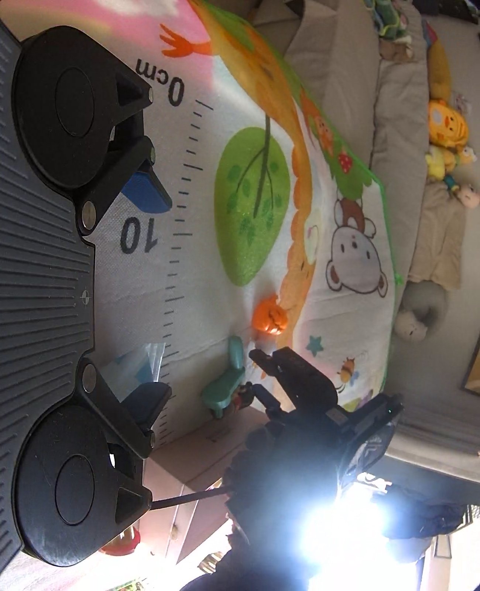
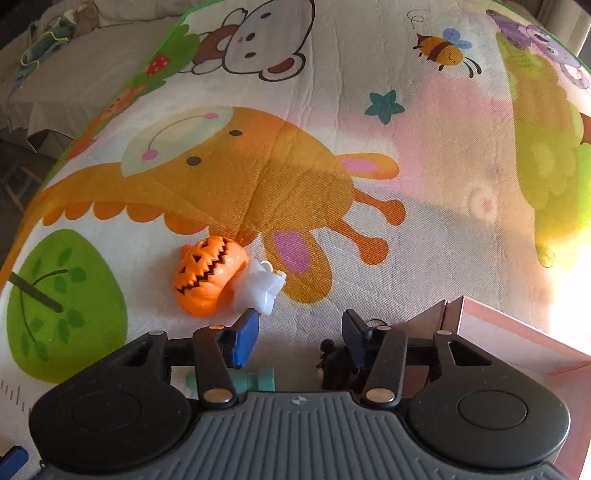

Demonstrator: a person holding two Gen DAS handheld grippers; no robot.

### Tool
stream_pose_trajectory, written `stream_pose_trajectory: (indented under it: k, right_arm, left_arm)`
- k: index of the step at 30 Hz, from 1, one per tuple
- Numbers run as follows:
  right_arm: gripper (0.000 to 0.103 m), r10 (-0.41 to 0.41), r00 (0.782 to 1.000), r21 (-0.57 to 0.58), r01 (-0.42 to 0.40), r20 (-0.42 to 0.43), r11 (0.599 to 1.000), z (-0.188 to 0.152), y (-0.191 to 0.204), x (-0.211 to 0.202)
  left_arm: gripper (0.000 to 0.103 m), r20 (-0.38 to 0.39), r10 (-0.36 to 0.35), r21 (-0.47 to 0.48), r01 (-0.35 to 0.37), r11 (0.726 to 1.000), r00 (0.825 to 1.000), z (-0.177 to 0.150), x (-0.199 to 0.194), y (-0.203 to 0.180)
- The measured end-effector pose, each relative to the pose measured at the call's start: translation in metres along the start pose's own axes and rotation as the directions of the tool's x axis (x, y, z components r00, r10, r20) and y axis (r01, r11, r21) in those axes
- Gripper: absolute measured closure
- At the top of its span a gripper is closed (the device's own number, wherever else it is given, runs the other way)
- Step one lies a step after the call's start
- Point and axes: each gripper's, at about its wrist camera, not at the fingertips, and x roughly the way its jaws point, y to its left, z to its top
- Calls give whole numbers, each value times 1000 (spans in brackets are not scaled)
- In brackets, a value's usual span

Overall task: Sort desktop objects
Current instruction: 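Grasp the orange pumpkin toy with the right tool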

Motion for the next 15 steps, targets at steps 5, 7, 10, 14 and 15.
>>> stream_pose_trajectory:
  k: [5,7,10,14,15]
  right_arm:
    - [75,90,995,21,-89,-51,996,-10,-2,-6]
    - [81,123,989,14,-122,-77,992,-22,1,-14]
    - [81,183,974,25,-182,-131,983,-51,3,-28]
    - [81,276,934,-27,-289,-229,957,-90,11,-60]
    - [78,273,939,-59,-291,-210,955,-94,14,-71]
  left_arm:
    - [2,1,0,-27,0,1000,1000,1,0,5]
    - [2,-2,0,-30,0,1000,1000,1,0,5]
    - [2,3,1,-22,-1,1000,1000,1,-1,4]
    - [2,-7,3,-2,-3,1000,1000,0,1,0]
    - [1,-12,-6,2,6,1000,1000,0,1,-2]
